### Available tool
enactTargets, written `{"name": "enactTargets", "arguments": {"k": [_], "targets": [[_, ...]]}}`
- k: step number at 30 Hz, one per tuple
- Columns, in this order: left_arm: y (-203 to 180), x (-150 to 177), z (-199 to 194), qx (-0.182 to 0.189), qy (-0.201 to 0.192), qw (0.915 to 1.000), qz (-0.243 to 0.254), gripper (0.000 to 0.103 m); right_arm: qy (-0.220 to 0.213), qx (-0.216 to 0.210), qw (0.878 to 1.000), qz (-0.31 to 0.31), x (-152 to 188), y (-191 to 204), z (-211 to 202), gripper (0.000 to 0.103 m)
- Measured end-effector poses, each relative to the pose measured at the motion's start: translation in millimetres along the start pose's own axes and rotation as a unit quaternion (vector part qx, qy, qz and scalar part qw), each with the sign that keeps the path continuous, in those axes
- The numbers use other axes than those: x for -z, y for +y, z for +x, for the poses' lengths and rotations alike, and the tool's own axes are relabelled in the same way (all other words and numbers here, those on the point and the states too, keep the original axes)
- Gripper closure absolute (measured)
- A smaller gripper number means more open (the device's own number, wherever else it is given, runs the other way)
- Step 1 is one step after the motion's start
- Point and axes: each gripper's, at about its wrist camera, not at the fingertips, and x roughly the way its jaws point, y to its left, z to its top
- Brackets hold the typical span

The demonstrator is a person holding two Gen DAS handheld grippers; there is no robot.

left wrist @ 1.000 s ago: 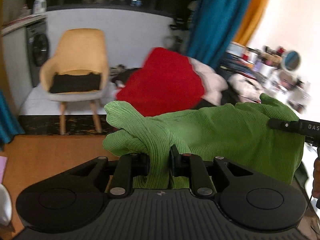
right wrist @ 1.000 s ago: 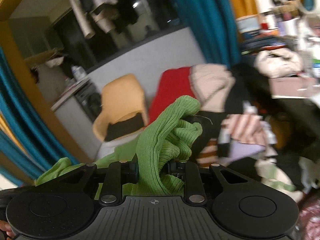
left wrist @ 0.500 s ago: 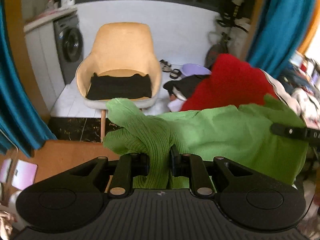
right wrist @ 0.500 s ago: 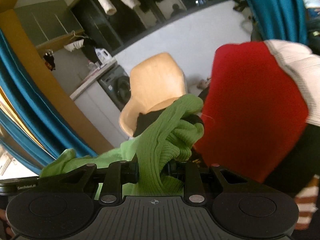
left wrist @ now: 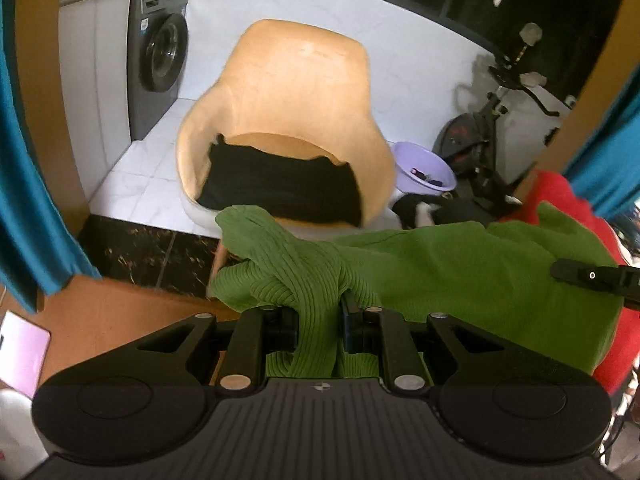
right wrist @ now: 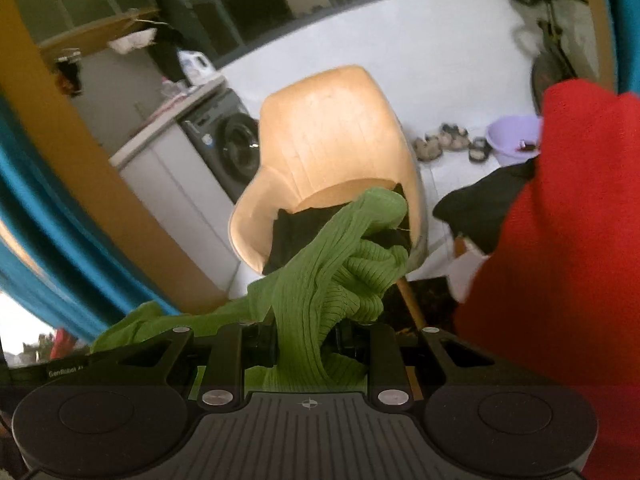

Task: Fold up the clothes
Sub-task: 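Lift the folded shirt with both grippers and carry it to the wooden chair, then lower the shirt onto the chair seat and open both grippers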

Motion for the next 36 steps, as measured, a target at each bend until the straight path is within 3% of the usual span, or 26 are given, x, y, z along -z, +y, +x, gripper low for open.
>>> {"name": "enactTargets", "arguments": {"k": [7, 14, 18, 26, 31, 35, 36], "targets": [[76.1, -81.6, 55.1, -0.008, 0.013, 0.9988, 0.047, 0.084, 0.026, 0.027, 0.998, 0.042, -31.3, 49.4, 125.3, 0.082], [118.7, -135.7, 140.4, 0.001, 0.049, 0.9985, 0.024, 0.084, 0.053, 0.04, 0.996, 0.052, -83.3, 28.7, 236.7, 0.081], [125.4, -175.5, 198.2, 0.002, 0.057, 0.9972, 0.048, 0.084, 0.068, 0.047, 0.995, 0.058, -113.0, 16.8, 300.4, 0.081], [125.7, -267.5, 336.5, -0.038, 0.087, 0.9918, 0.085, 0.084, 0.099, 0.062, 0.992, 0.055, -174.2, -26.2, 436.4, 0.081], [134.9, -308.1, 412.8, -0.031, 0.084, 0.9916, 0.094, 0.084, 0.119, 0.073, 0.989, 0.045, -213.3, -63.4, 526.1, 0.081], [152.8, -304.7, 512.9, -0.038, 0.148, 0.9822, 0.109, 0.08, 0.135, 0.081, 0.987, 0.037, -244.7, -93.2, 597.8, 0.079], [158.0, -300.9, 537.7, -0.047, 0.173, 0.9775, 0.11, 0.078, 0.143, 0.089, 0.985, 0.035, -249.0, -101.2, 615.0, 0.072]]}}
